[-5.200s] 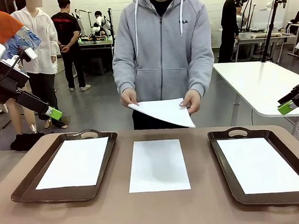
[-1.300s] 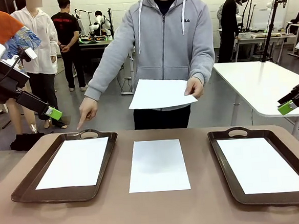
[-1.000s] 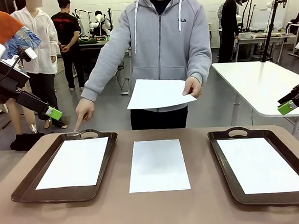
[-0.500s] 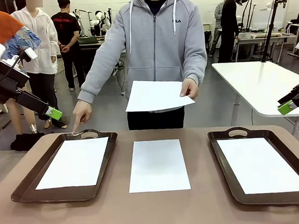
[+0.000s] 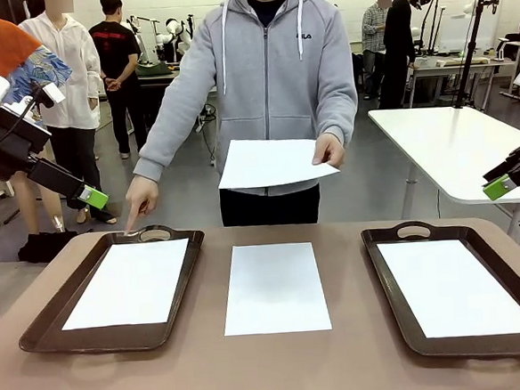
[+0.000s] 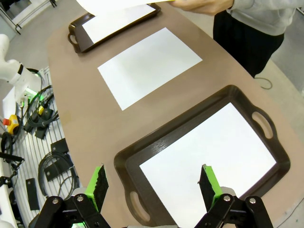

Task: Sort the A4 documents.
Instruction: Receive the A4 Paper.

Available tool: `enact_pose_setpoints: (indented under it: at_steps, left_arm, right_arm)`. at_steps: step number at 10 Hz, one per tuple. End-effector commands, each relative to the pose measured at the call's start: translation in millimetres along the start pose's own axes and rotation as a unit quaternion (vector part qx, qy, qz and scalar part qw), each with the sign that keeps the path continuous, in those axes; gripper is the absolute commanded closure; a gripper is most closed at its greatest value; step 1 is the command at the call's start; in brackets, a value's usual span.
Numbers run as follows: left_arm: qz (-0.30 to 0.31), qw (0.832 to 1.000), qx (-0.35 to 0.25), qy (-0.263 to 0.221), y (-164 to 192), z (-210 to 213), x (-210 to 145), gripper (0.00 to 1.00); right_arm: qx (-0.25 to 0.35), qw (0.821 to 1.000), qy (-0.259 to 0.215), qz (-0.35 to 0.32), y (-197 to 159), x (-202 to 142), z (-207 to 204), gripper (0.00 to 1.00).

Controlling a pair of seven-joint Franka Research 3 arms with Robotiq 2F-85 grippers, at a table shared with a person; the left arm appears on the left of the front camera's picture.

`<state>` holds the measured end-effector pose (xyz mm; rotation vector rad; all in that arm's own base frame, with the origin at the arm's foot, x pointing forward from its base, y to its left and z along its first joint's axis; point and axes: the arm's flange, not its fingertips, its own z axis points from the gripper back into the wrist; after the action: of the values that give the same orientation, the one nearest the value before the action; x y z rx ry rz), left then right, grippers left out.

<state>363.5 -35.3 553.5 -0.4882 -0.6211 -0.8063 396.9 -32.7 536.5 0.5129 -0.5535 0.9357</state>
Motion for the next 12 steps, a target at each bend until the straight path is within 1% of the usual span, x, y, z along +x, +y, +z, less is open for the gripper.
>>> enact_pose_setpoints:
  at_steps: [1, 2, 4, 5, 6, 7, 8, 9, 10, 11, 12]
  left_arm:
    - [-0.012, 0.999, 0.043, -0.016, -16.8, 15.4, -7.3, 0.00]
    - [-0.002, 0.998, 0.053, -0.025, -20.8, 16.3, -7.1, 0.00]
    - [0.099, 0.992, 0.073, -0.015, -2.2, 11.9, 6.6, 0.00]
    - [0.137, 0.988, 0.074, -0.017, 6.2, 9.5, 16.1, 0.00]
    - [0.169, 0.982, 0.078, -0.031, 11.8, 6.6, 24.9, 0.00]
    - [0.192, 0.978, 0.066, -0.048, 17.5, 3.1, 33.8, 0.00]
    - [0.208, 0.975, 0.043, -0.066, 25.2, -2.1, 43.7, 0.00]
    - [0.225, 0.972, 0.013, -0.073, 40.1, -13.3, 58.2, 0.00]
    - [0.245, 0.967, -0.030, -0.067, 55.9, -27.7, 71.2, 0.00]
    - [0.259, 0.960, -0.088, -0.062, 71.6, -43.5, 82.4, 0.00]
    - [0.282, 0.950, -0.118, -0.061, 86.9, -59.3, 91.7, 0.00]
  right_arm:
    - [0.002, 1.000, 0.001, 0.000, -0.2, -0.4, -1.0, 0.00]
    - [0.002, 1.000, 0.001, 0.000, -0.2, -0.4, -1.0, 0.00]
    - [0.002, 1.000, 0.001, 0.000, -0.2, -0.4, -1.0, 0.00]
    - [0.002, 1.000, 0.001, 0.000, -0.2, -0.4, -1.0, 0.00]
    - [0.002, 1.000, 0.001, 0.000, -0.2, -0.4, -1.0, 0.00]
    - [0.002, 1.000, 0.001, 0.000, -0.2, -0.4, -1.0, 0.00]
    - [0.002, 1.000, 0.001, 0.000, -0.2, -0.4, -1.0, 0.00]
    - [0.002, 1.000, 0.001, 0.000, -0.2, -0.4, -1.0, 0.00]
    - [0.002, 1.000, 0.001, 0.000, -0.2, -0.4, -1.0, 0.00]
    - [0.002, 1.000, 0.001, 0.000, -0.2, -0.4, -1.0, 0.00]
    - [0.002, 1.000, 0.001, 0.000, -0.2, -0.4, -1.0, 0.00]
